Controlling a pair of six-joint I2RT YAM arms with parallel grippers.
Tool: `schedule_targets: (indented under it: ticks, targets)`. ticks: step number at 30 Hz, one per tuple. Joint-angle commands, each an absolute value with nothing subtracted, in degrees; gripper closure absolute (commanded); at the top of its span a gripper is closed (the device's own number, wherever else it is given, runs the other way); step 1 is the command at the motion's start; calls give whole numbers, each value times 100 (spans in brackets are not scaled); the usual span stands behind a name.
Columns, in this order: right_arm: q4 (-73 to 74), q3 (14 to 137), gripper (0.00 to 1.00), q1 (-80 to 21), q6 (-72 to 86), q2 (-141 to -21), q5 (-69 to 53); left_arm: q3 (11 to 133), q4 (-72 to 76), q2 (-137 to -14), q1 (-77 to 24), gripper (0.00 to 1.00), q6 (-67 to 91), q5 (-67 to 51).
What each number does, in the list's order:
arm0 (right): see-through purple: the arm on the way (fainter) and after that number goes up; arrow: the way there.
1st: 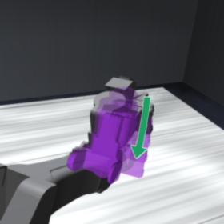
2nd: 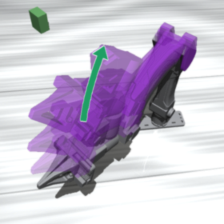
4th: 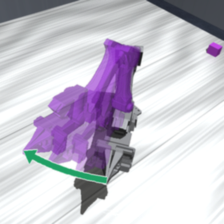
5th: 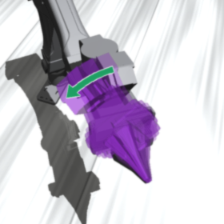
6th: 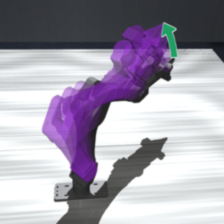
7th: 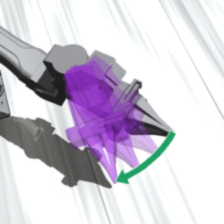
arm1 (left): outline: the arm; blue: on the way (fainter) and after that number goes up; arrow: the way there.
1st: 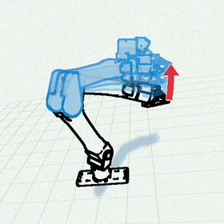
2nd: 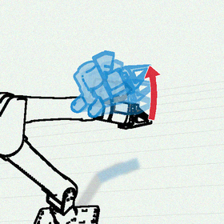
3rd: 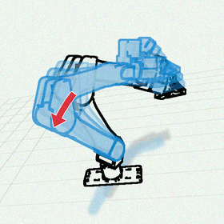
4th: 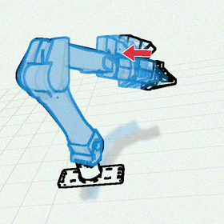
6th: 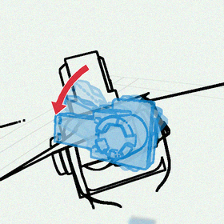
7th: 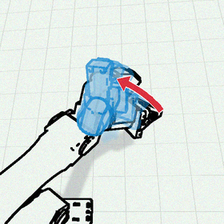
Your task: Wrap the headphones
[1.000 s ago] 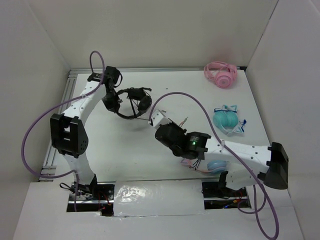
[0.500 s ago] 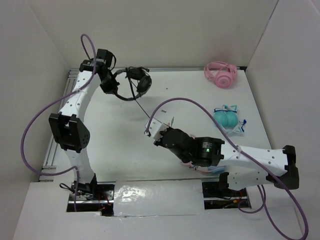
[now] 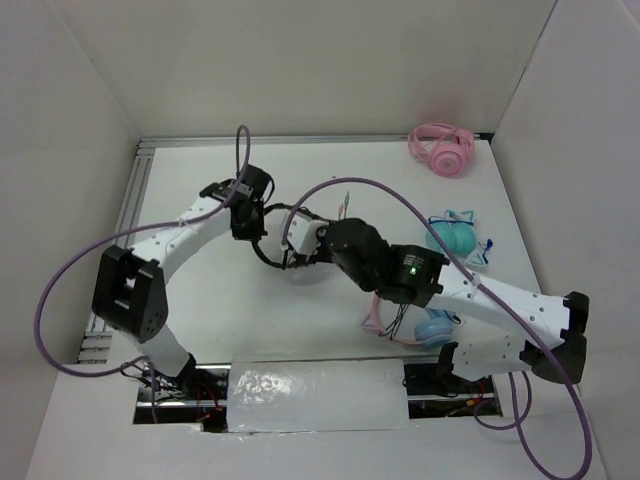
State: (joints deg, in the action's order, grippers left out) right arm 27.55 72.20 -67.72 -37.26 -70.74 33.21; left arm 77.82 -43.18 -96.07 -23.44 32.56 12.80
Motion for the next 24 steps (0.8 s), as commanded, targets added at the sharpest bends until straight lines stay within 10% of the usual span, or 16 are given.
schedule_targets:
  ticks: [1,13,24]
  targets:
    - [2329,7681,100,-6092,-4271,-7005,2463,7156,-2972,-8748,-2785,100,2409,1459]
    - [1908,7217,100,-3201,-2823,-7269,-2299,5748,-1821,-6541,-3533,100,2057,-156]
    - [-1079,5046,89,-3058,-161,-7383,-5027,6222,-1397,-5607,-3050,100,2539,-1057]
